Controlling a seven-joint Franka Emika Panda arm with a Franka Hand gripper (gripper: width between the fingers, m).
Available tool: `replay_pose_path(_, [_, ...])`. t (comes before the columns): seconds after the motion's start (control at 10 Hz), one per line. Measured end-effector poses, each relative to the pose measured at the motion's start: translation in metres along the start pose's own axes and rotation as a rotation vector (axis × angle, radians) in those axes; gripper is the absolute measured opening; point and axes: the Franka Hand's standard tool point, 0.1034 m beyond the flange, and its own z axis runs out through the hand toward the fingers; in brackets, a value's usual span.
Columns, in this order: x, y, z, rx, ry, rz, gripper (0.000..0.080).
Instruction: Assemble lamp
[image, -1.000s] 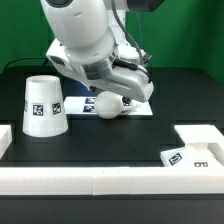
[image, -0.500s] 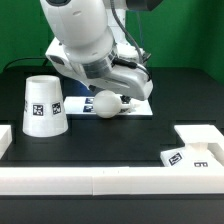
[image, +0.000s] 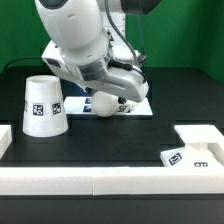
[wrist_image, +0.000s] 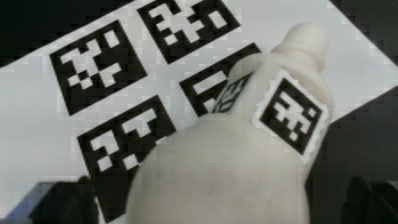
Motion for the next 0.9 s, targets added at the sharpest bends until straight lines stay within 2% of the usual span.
replay_pose_path(0.4, [0.009, 0.002, 0.012, -0.007, 0.016, 0.005, 0.0699])
replay_pose_path(0.6, [0.010, 0.003, 0.018, -0.011, 0.013, 0.008, 0.0667])
replay_pose_path(0.7, [0.010, 0.003, 0.018, -0.011, 0.013, 0.007, 0.0573])
replay_pose_path(0.9, [0.010, 0.003, 0.017, -0.012, 0.013, 0.005, 0.0573])
